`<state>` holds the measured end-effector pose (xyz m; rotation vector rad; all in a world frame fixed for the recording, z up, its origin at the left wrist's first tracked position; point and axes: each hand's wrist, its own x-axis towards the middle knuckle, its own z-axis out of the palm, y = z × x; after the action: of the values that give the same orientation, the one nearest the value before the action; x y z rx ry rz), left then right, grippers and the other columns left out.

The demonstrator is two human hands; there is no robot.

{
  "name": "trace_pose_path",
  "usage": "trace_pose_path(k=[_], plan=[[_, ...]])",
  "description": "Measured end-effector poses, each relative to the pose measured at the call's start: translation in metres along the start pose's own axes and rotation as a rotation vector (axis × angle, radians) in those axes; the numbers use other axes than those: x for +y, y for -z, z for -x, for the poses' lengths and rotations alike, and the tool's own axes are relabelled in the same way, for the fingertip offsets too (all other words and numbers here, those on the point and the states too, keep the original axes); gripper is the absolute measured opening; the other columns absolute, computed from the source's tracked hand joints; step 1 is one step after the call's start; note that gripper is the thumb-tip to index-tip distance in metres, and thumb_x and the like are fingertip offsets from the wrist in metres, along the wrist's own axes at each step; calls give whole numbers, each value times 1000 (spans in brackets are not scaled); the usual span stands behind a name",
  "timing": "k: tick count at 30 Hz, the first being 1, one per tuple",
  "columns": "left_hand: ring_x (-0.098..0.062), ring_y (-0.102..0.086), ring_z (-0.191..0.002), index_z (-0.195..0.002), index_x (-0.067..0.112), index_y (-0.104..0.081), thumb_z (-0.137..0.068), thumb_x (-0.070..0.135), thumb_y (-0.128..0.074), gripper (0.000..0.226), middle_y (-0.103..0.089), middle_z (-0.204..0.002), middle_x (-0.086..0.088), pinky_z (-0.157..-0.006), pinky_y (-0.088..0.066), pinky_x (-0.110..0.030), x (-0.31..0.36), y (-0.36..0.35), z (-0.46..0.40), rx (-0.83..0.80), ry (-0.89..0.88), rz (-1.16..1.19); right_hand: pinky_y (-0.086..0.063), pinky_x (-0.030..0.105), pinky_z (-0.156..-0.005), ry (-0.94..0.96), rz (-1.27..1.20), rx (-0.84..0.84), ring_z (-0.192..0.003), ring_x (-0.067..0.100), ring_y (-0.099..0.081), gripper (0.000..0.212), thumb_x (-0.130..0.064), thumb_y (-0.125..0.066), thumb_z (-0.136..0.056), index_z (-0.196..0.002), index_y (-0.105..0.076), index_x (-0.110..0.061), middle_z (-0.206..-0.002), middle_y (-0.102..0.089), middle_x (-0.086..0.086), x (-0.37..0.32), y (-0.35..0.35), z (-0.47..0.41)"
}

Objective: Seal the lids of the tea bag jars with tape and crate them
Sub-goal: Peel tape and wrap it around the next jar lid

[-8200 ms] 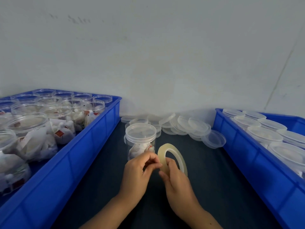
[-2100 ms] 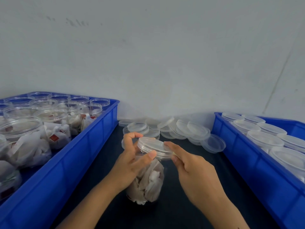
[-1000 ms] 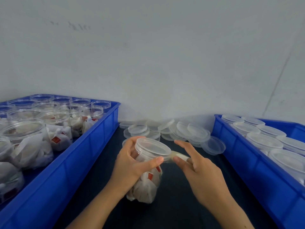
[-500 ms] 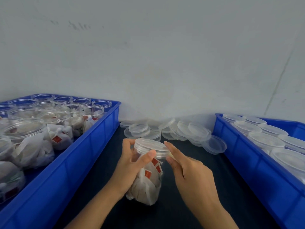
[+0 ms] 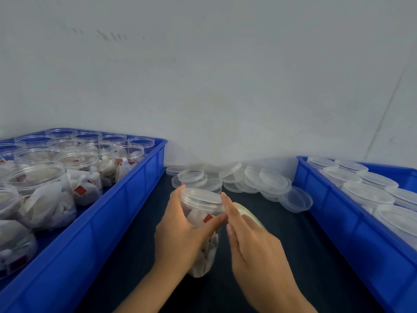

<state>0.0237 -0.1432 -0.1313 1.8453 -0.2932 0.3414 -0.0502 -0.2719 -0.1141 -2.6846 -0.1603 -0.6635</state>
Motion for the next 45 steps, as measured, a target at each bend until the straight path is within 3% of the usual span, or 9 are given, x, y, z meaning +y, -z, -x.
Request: trace_pose_path(k=[4,7,13,21,26,33,39,43,45], plan=[[13,-57,-96,-105,56,-47,-42,78,-73,72,-62,-102,32,-77,-45,-17,-6,4,-3,-42,0,140,-43,21,-75,-178,-368,-74,-72,-2,-52,59,-54,-35,-95,-138,3,-66,-77,-51,-21,4,-2,1],[13,-58,-95,-107,52,-50,-40,73,-74,74,-60,-103,36,-81,-49,-23,-7,5,-5,-46,9,189,-44,30,-87,-255,-506,-164,-85,6,-47,72,-76,-36,-76,-141,-10,-59,-87,-46,-18,7,0,1],[5,-61,-100,-114,43,-54,-41,67,-79,81,-65,-105,26,-85,-49,-24,-11,9,-7,-96,-34,194,-43,19,-66,-279,-251,-15,-70,2,-57,42,-63,-35,-88,-128,-26,-55,-71,-61,-6,20,15,-5],[2,-65,-98,-119,25,-58,-45,48,-85,82,-70,-104,17,-75,-49,-7,-7,7,-7,-286,-56,309,-36,16,-59,-197,-59,-11,-58,-2,-45,47,-54,-37,-94,-138,-20,-57,-61,-43,-15,30,22,-7],[3,-65,-97,-118,26,-58,-48,47,-85,78,-70,-105,18,-74,-48,-5,-8,8,-7,-297,-59,363,-45,16,-62,-203,-114,-40,-62,1,-55,42,-58,-32,-93,-133,-22,-68,-72,-63,-10,28,17,-7],[4,-64,-98,-119,26,-57,-43,48,-84,83,-68,-105,19,-75,-47,-6,-8,9,-8,-242,-57,369,-34,15,-57,-193,-86,-71,-58,-20,-45,40,-54,-35,-98,-133,-26,-70,-58,-43,-47,27,17,-7],[-1,-66,-100,-118,25,-58,-46,45,-86,80,-70,-108,14,-77,-49,-9,-10,8,-9,-326,-67,410,-40,17,-56,-169,-53,-59,-60,-8,-49,41,-56,-31,-96,-134,-24,-70,-65,-51,-36,24,19,-7],[-8,-66,-105,-124,25,-47,-46,40,-88,89,-69,-112,10,-80,-53,-17,-16,9,-13,-376,-9,492,-33,14,-53,-131,-13,-6,-65,-17,-46,46,-60,-25,-92,-137,-29,-64,-65,-45,-44,18,16,-7],[-6,-65,-105,-121,28,-42,-50,47,-83,84,-67,-110,18,-79,-53,-17,-15,11,-12,-378,-2,462,-32,12,-53,-105,12,59,-62,-15,-44,60,-66,-11,-83,-138,-33,-59,-57,-42,-30,14,11,-6]])
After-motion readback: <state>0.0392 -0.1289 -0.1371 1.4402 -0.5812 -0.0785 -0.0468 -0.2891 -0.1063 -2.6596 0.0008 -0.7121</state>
